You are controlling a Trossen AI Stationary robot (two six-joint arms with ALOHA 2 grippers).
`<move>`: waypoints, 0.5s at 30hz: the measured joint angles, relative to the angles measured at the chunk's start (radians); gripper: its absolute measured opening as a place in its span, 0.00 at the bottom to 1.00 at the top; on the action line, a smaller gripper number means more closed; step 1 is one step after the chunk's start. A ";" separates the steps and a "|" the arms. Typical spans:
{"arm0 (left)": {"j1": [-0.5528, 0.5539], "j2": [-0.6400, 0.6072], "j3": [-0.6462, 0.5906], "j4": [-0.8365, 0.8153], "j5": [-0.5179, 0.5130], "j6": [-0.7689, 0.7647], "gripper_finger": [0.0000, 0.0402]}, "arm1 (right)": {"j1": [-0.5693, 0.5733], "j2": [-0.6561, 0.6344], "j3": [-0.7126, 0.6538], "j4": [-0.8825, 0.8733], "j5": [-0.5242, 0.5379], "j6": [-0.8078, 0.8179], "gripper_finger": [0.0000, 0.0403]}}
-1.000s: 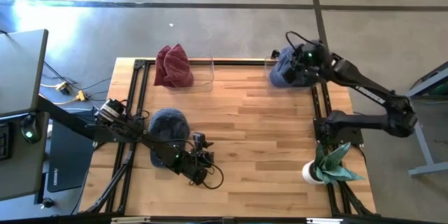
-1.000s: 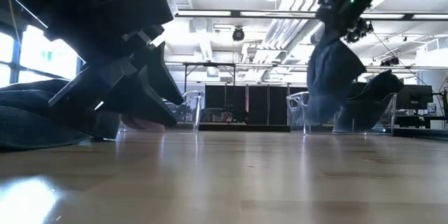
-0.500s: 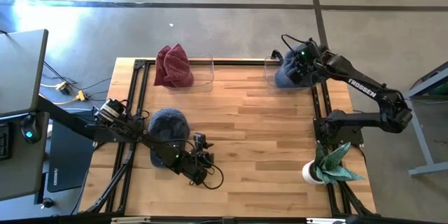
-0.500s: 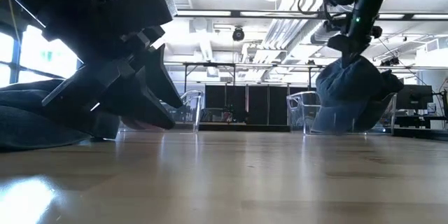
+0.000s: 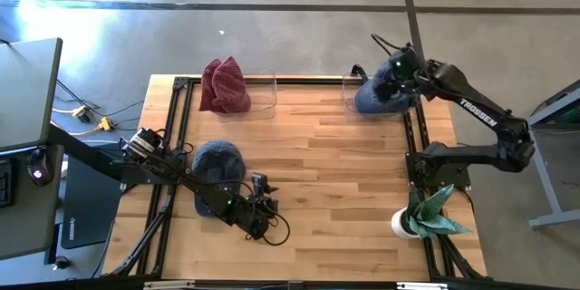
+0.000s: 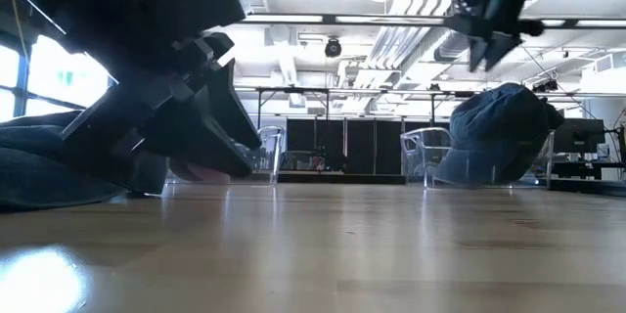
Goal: Pick & Place hat
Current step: Put the top blue cap into the right transparent bin
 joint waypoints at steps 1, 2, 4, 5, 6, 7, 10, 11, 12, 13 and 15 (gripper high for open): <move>0.000 0.000 0.000 0.005 0.008 0.002 0.51 | 0.012 0.005 -0.004 0.041 -0.021 -0.024 0.45; 0.000 0.000 0.000 0.006 0.009 0.002 0.51 | 0.023 0.011 -0.017 0.102 -0.051 -0.052 0.44; 0.000 0.000 0.000 0.006 0.005 0.006 0.51 | 0.039 0.041 -0.052 0.224 -0.117 -0.090 0.40; 0.004 0.000 0.000 0.006 0.005 0.014 0.51 | 0.040 0.065 -0.072 0.289 -0.142 -0.104 0.37; 0.010 0.000 0.000 0.008 0.006 0.024 0.51 | 0.037 0.096 -0.091 0.352 -0.152 -0.120 0.33; 0.015 0.000 0.000 0.011 0.012 0.025 0.51 | 0.028 0.132 -0.108 0.408 -0.152 -0.134 0.29; 0.037 0.000 0.000 0.015 0.042 0.027 0.51 | -0.018 0.255 -0.131 0.491 -0.125 -0.183 0.16; 0.044 0.000 0.000 0.015 0.057 0.026 0.51 | -0.035 0.291 -0.131 0.495 -0.096 -0.183 0.11; 0.050 0.000 0.000 0.015 0.073 0.027 0.51 | -0.051 0.322 -0.131 0.484 -0.047 -0.168 0.06; 0.055 0.000 0.000 0.015 0.090 0.027 0.51 | -0.067 0.346 -0.131 0.457 0.017 -0.142 0.03; 0.056 0.000 0.000 0.015 0.103 0.026 0.51 | -0.094 0.383 -0.131 0.386 0.124 -0.115 0.02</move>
